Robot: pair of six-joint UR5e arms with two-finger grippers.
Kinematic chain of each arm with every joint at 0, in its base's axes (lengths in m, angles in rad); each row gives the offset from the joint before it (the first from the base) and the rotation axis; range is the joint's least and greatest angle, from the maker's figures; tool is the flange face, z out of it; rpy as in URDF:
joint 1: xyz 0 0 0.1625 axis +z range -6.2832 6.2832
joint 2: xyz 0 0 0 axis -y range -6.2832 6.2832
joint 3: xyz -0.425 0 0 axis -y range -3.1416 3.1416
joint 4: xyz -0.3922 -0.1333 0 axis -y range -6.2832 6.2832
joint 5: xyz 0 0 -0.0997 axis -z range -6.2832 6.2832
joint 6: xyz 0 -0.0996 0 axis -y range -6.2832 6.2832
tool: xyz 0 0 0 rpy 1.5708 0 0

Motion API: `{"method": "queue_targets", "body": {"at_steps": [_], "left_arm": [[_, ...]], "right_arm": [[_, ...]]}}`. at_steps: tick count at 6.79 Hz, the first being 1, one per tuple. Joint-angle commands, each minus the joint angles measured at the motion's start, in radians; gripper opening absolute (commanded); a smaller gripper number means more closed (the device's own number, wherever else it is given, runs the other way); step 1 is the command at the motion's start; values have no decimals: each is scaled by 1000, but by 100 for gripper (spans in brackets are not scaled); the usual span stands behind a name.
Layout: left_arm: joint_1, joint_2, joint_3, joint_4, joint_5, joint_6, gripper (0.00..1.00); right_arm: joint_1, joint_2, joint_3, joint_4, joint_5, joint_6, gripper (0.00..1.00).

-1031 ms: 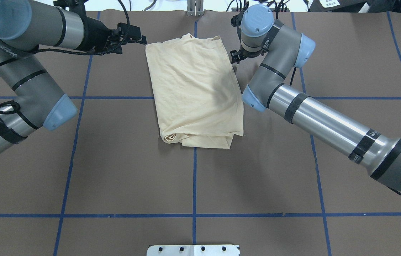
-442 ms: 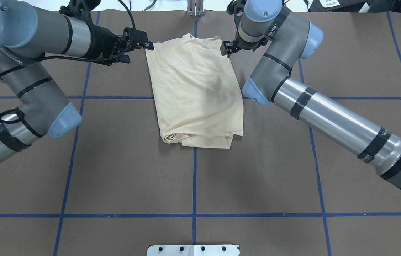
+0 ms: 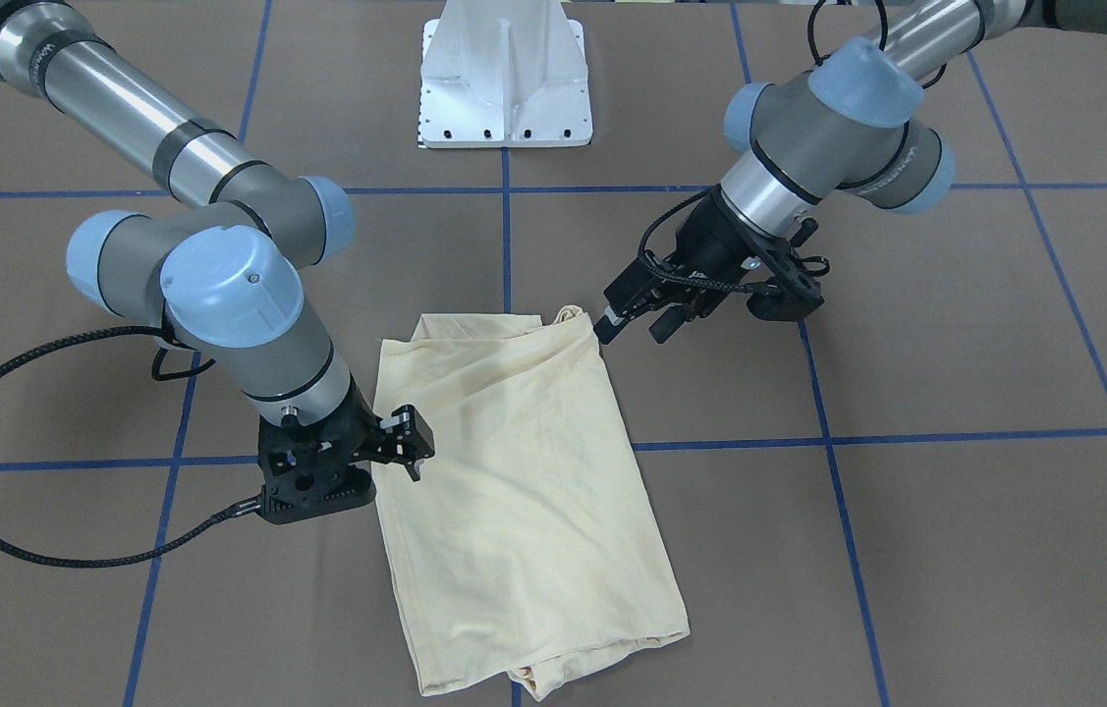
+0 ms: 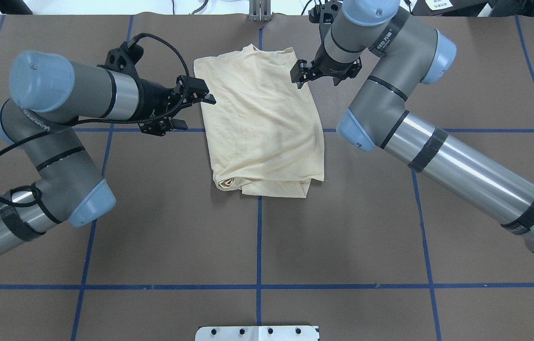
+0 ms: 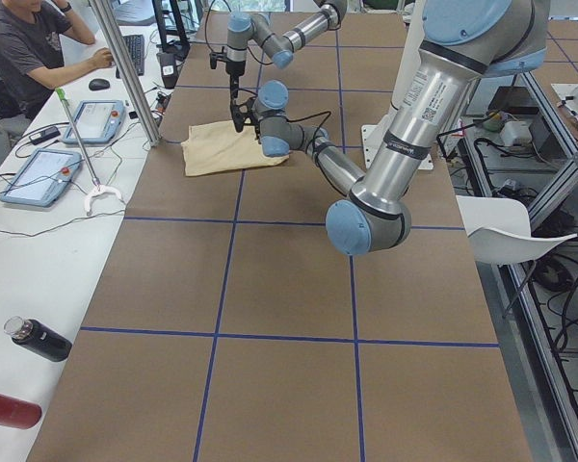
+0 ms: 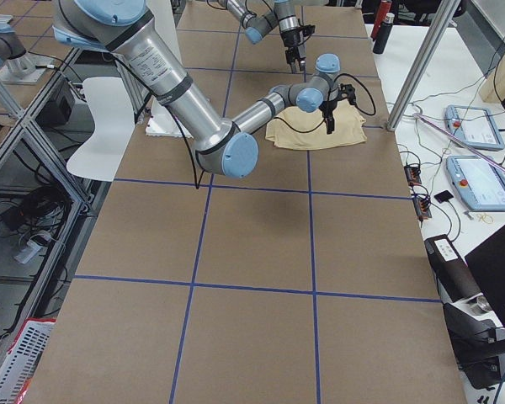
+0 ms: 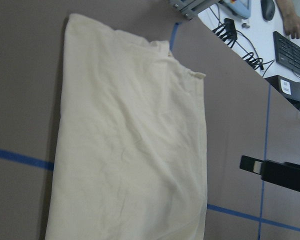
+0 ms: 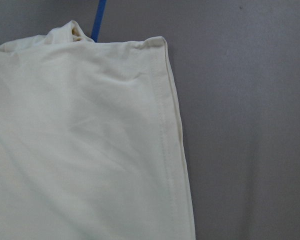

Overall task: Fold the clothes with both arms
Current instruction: 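Lower the left gripper to the near corner while the right holds the far corner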

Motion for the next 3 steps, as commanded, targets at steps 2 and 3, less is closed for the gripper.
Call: {"method": "queue_targets", "body": {"at_steps": [2,3], "left_arm": [[223,50,-21,106,216,-226,100],[251,48,-23,131,222,-230,100]], "right_arm": [[1,-72,121,-4,49,95,100],[1,-72,124,1,49,115,100]]}}
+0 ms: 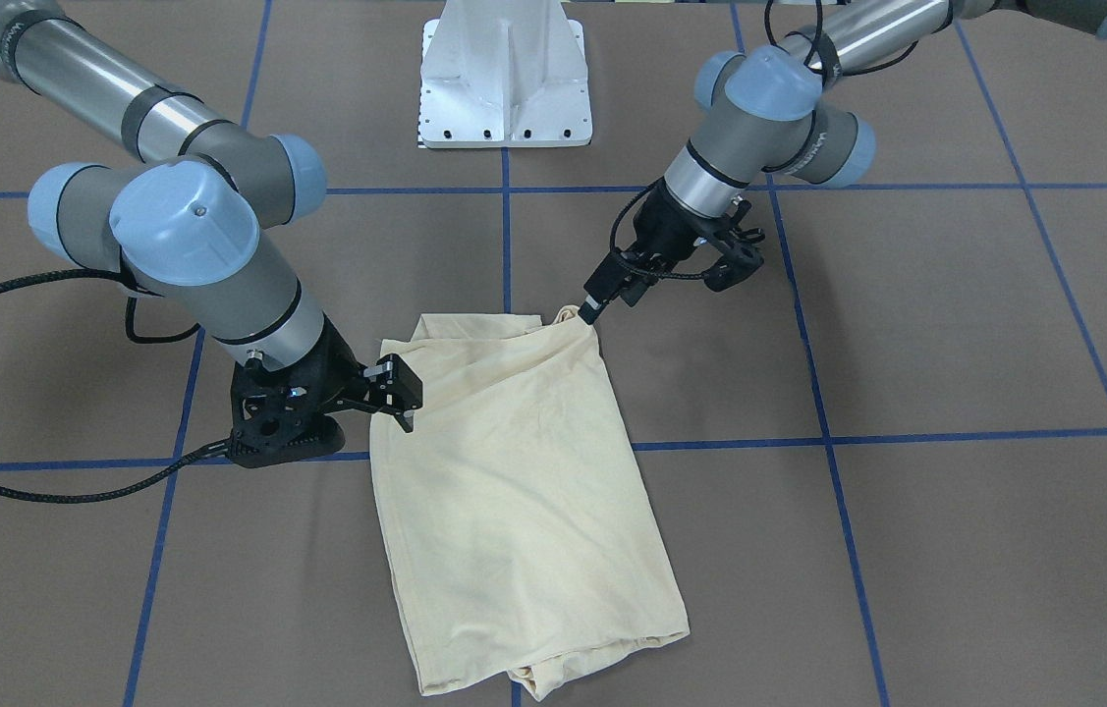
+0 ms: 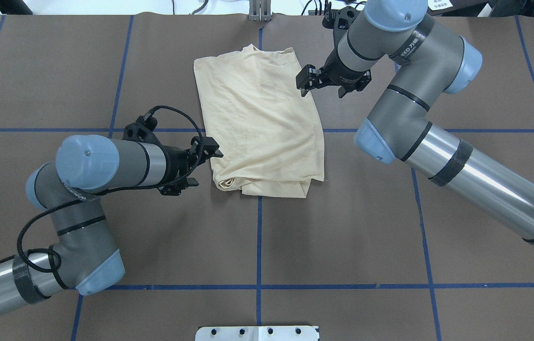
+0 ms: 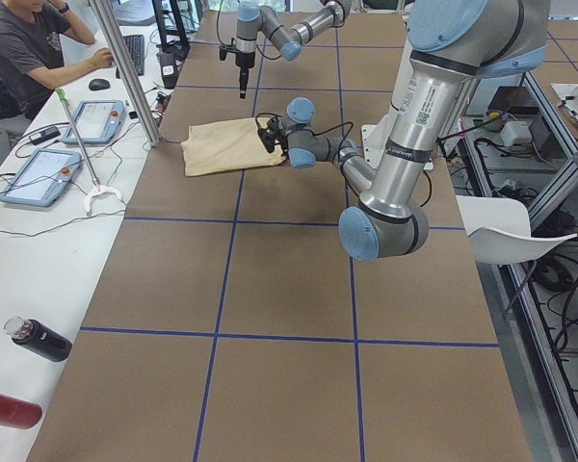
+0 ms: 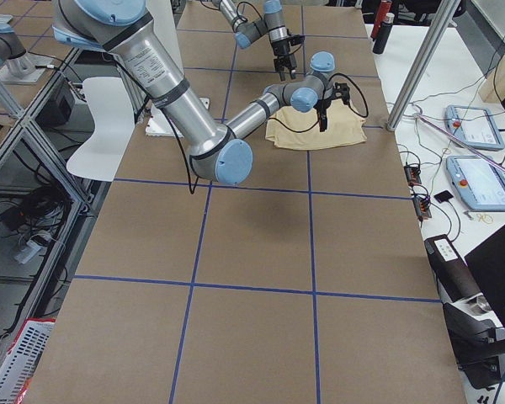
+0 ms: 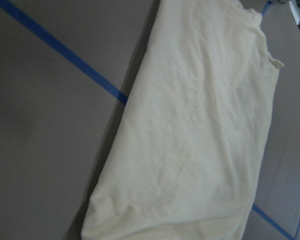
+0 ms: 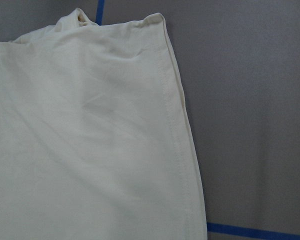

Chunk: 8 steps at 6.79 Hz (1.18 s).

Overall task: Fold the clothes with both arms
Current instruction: 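Lower the left gripper to the near corner while the right holds the far corner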

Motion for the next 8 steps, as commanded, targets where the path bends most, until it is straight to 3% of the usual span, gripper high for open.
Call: {"method": "queue_targets", "body": {"at_steps": [1,3,8], "left_arm": [[79,-2,12,53,36,-45,99],[87,-9,14,55,34,-45,93],[50,-60,23,121,36,-48,92]], "right_arm": [[0,-4,15,5,3,26,100],[0,-2,15,5,3,26,100],[-1,0,13,7,0,25,100]]}}
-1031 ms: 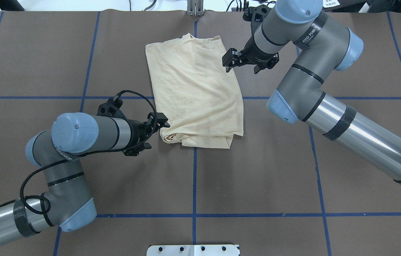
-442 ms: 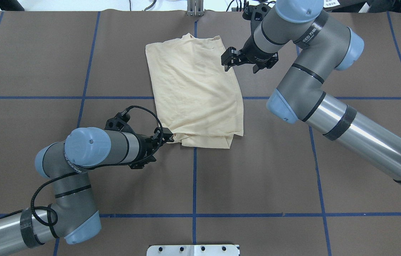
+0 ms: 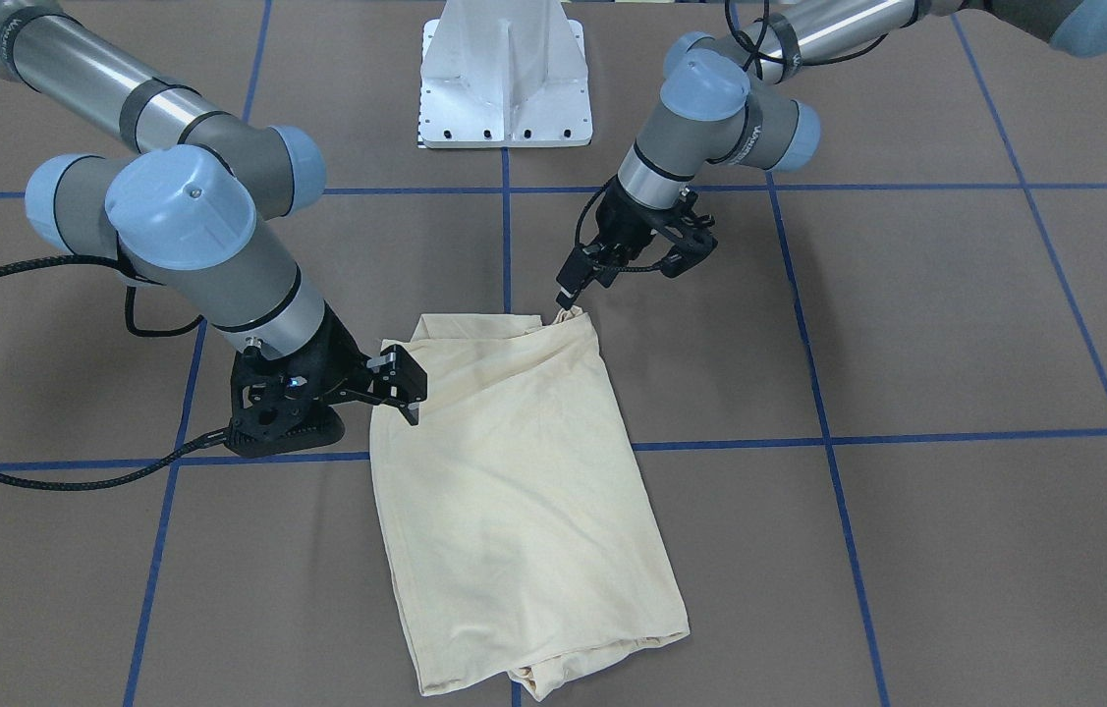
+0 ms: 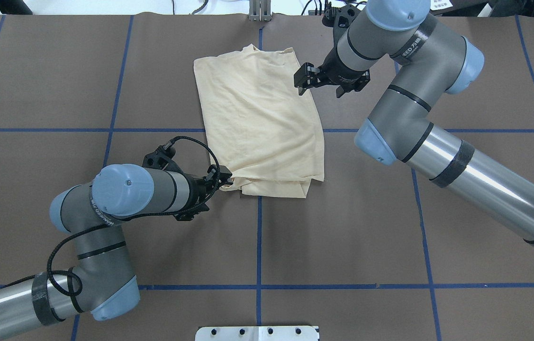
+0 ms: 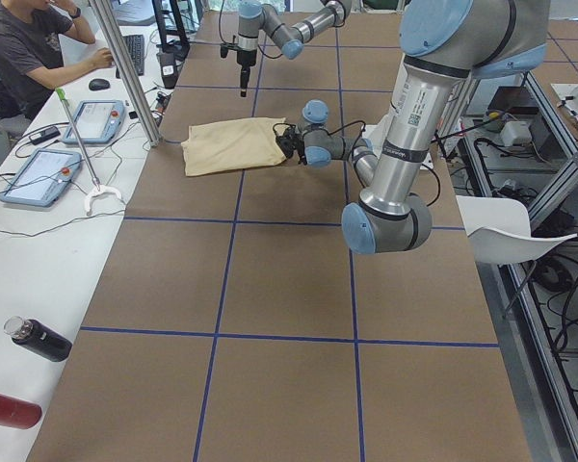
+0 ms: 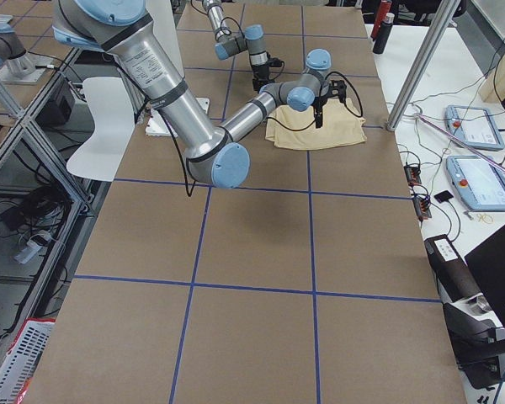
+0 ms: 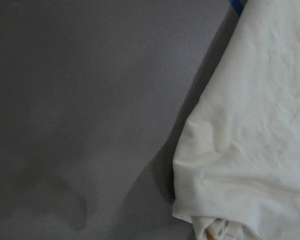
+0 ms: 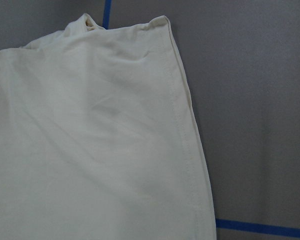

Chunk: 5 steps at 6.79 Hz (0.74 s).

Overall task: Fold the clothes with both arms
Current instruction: 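Lower the left gripper to the near corner while the right holds the far corner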

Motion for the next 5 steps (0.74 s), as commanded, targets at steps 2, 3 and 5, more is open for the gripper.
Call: {"method": "queue_targets", "body": {"at_steps": [2,3,5], "left_arm": [[-20,-33,64,14,1,-25,92],[-20,-66,90,17,2,-37,92],[-18,-87,117,19,2,-36,92]], "right_arm": [[0,0,-1,0,-4,0,100],[1,0,-3,0,-6,0,100],[1,0,-3,0,-6,-2,100]]}}
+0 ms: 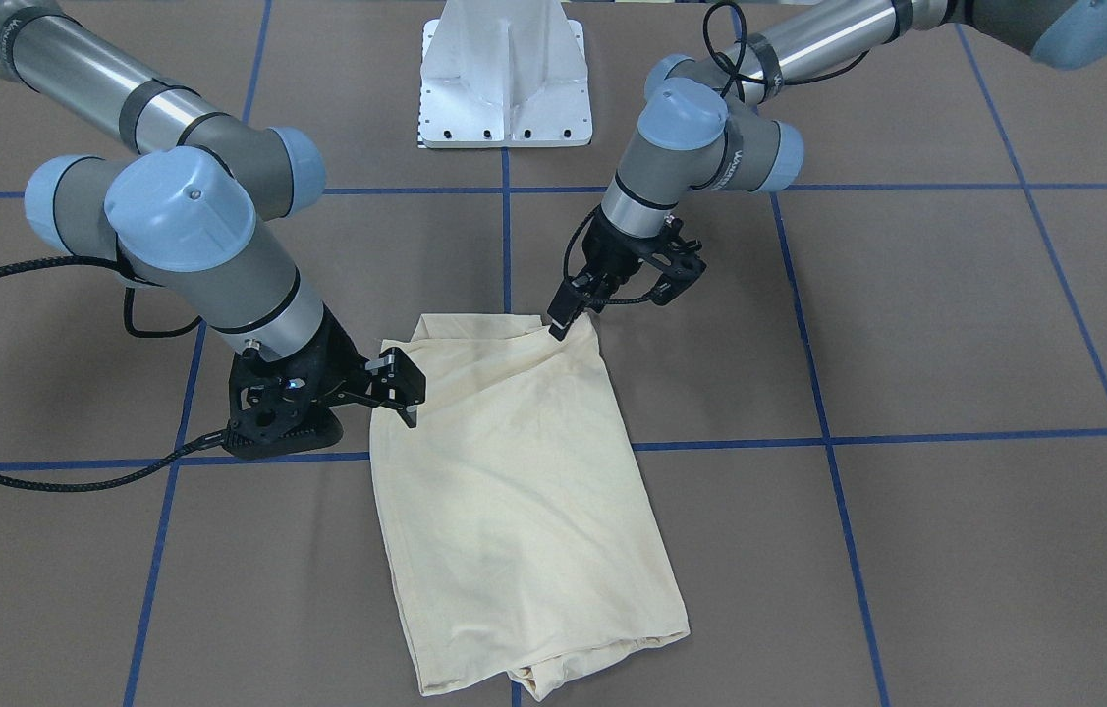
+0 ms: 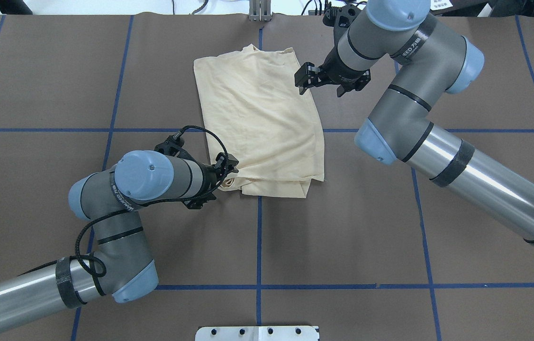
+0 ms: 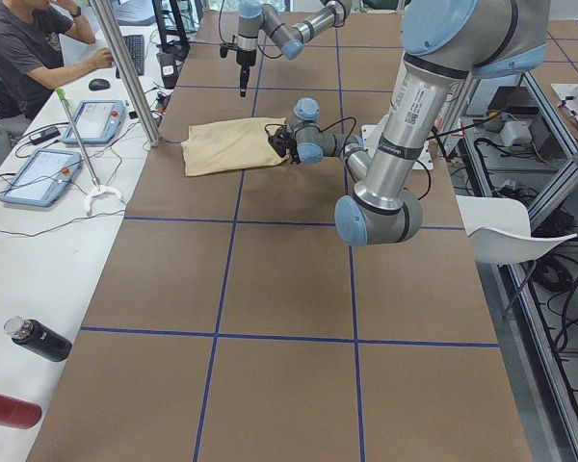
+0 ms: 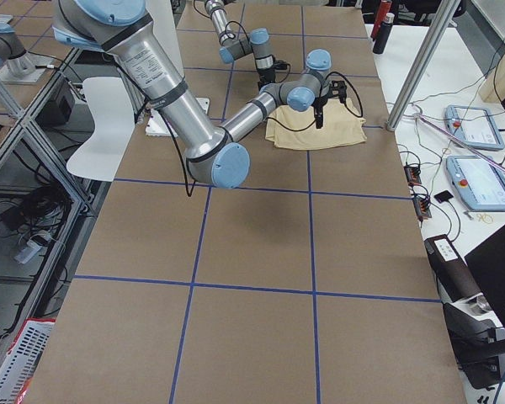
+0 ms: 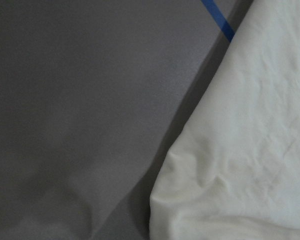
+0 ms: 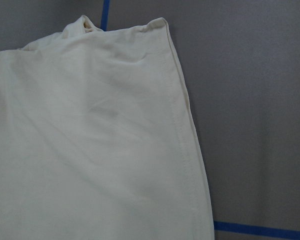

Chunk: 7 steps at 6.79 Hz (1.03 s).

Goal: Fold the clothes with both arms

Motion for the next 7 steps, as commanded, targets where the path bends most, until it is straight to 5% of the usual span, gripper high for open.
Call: {"method": "queue_targets", "body": {"at_steps": [1,3,5,7], "left_arm": [[1,-10,14,1,-1,0,89],[-2,-4,10,-2,-1,14,81],[-3,2,3,-2,-3,16,52],[-3,3,-10,1,-9,16,44]], "right_arm": [[0,0,0,0,0,-1,100],[3,2,0,0,0,-1,100],[5,5,0,0,0,0,100],[9,6,0,-1,0,0,100]]}}
